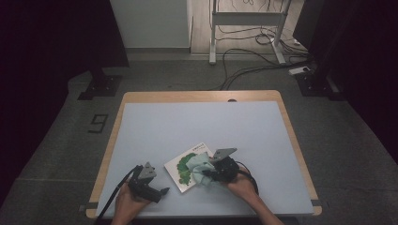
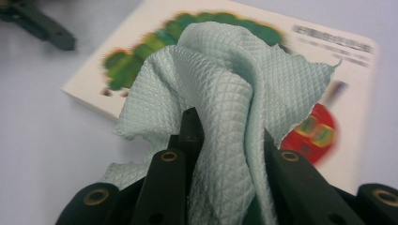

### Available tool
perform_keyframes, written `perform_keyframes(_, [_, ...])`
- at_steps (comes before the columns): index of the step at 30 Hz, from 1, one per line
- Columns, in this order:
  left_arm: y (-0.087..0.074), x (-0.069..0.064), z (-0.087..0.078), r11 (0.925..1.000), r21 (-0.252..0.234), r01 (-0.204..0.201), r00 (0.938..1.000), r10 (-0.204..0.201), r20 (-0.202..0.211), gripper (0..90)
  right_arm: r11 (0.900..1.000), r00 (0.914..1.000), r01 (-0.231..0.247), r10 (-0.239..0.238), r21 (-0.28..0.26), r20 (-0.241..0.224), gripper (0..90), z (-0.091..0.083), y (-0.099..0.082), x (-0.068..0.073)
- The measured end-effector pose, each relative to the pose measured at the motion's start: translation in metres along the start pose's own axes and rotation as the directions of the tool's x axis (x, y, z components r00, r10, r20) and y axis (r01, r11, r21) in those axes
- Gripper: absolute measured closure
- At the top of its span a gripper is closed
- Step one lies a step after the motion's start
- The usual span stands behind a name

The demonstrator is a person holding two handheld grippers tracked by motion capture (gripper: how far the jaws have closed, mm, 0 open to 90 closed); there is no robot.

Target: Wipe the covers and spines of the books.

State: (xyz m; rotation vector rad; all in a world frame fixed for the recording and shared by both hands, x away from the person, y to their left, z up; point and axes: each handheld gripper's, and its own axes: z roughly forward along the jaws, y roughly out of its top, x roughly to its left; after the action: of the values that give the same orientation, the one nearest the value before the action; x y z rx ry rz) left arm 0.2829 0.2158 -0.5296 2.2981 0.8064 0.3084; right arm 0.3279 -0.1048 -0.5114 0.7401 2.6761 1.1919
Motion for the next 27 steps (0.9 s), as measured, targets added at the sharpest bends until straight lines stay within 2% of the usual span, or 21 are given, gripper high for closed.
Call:
perform_keyframes(6, [0.000, 0.000, 0.000, 1.0000, 0.000, 0.000, 1.0000, 0.000, 0.000, 0.1, 0.9990, 0.9972, -0.044, 0.044, -0.004, 0.060, 73.7, -0.011, -0.009, -0.022])
perform_keyframes(7, [0.000, 0.000, 0.000, 1.0000, 0.000, 0.000, 1.0000, 0.000, 0.000, 0.1, 0.9990, 0.9972, -0.044, 0.044, -0.004, 0.060, 73.7, -0.011, -0.009, -0.022])
perform_keyframes(8, [0.000, 0.000, 0.000, 1.0000, 0.000, 0.001, 1.0000, -0.001, 0.000, 0.1, 0.9980, 0.9940, -0.063, 0.064, -0.006, 0.089, 73.0, -0.015, -0.012, -0.030])
perform_keyframes(12, [0.000, 0.000, 0.000, 1.0000, 0.000, 0.001, 1.0000, -0.001, 0.001, 0.1, 0.9950, 0.9900, -0.099, 0.100, -0.014, 0.100, 73.0, -0.020, -0.018, -0.041])
perform_keyframes(14, [0.000, 0.000, 0.000, 1.0000, 0.000, 0.001, 1.0000, -0.001, 0.001, 0.1, 0.9943, 0.9887, -0.105, 0.106, -0.017, 0.106, 73.0, -0.021, -0.018, -0.042])
perform_keyframes(19, [0.000, 0.000, 0.000, 1.0000, 0.000, 0.001, 1.0000, -0.001, 0.002, 0.1, 0.9964, 0.9886, -0.084, 0.085, -0.015, 0.124, 73.3, -0.022, -0.016, -0.038])
perform_keyframes(21, [0.000, 0.000, 0.000, 1.0000, 0.000, 0.001, 1.0000, -0.001, 0.001, 0.1, 0.9956, 0.9889, -0.088, 0.091, -0.034, 0.117, 73.3, -0.027, -0.015, -0.037])
perform_keyframes(27, [0.000, 0.000, 0.000, 1.0000, 0.000, 0.001, 1.0000, -0.001, 0.001, 0.1, 0.9954, 0.9876, -0.075, 0.082, -0.059, 0.134, 73.3, -0.046, -0.012, -0.033])
